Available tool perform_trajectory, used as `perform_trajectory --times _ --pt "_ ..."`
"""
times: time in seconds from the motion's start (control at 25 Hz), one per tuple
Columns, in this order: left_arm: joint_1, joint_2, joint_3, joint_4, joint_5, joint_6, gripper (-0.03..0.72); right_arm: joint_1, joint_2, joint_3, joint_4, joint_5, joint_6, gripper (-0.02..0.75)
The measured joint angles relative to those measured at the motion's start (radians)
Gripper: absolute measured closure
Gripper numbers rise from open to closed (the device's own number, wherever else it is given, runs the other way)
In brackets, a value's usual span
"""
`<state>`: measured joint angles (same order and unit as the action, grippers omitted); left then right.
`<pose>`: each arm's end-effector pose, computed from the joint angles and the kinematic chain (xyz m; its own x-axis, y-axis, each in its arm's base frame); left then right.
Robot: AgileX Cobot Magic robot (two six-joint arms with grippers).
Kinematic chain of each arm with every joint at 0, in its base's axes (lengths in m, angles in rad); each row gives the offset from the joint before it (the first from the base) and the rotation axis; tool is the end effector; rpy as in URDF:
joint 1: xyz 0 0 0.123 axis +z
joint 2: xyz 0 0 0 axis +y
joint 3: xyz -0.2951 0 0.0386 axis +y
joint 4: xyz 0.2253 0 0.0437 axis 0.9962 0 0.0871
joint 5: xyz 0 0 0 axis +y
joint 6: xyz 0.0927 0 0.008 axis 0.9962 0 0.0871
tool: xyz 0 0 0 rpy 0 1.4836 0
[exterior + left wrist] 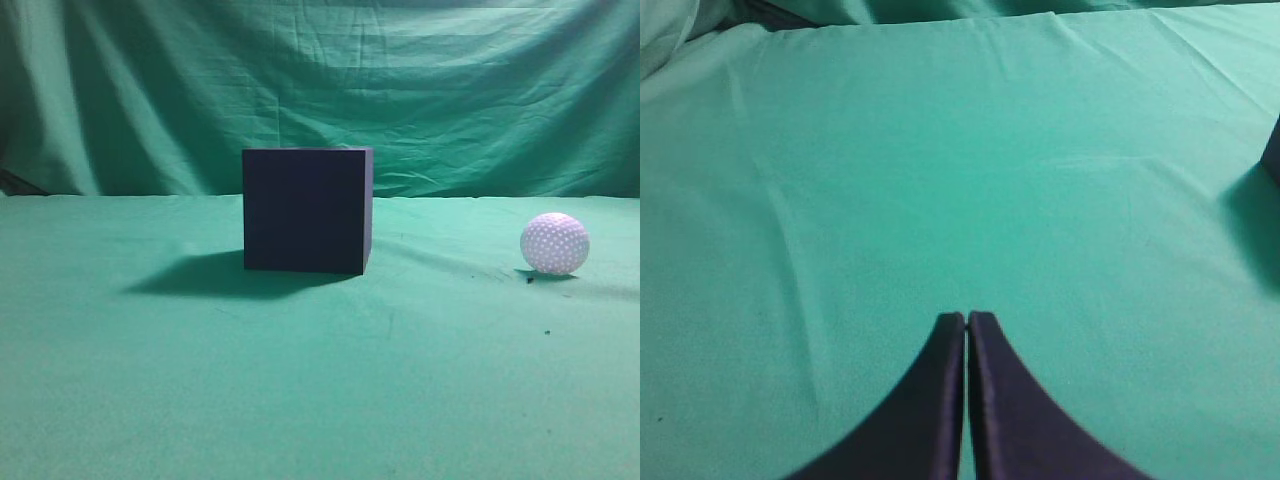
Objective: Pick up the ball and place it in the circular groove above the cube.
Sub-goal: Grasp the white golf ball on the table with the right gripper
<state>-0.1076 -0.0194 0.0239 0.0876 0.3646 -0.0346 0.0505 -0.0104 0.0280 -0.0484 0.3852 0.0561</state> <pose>0.0192 0.0009 0.1727 -0.2714 0.0768 -0.9594 0.0905 0.9944 0.0540 0.0190 -0.0007 0.1693 -0.3100 -0.0044 -0.9507 -0.0297 0.9995 0.0051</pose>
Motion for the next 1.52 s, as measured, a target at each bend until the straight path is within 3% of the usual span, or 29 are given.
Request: perform_trajectory --times 0.84,1.28,1.36,1.52 --pt "0.000 0.000 0.000 0.000 0.000 0.000 0.688 0.000 0.000 0.000 -0.002 -0.021 0.002 0.738" --pt "0.000 0.000 0.000 0.000 0.000 0.000 0.688 0.000 0.000 -0.001 0.024 -0.541 0.006 0.738" --pt "0.000 0.000 0.000 0.000 0.000 0.000 0.688 0.000 0.006 -0.043 0.025 -0.488 0.006 0.738" --pt "0.000 0.000 0.000 0.000 0.000 0.000 0.688 0.000 0.139 -0.235 0.025 -0.176 0.006 0.738"
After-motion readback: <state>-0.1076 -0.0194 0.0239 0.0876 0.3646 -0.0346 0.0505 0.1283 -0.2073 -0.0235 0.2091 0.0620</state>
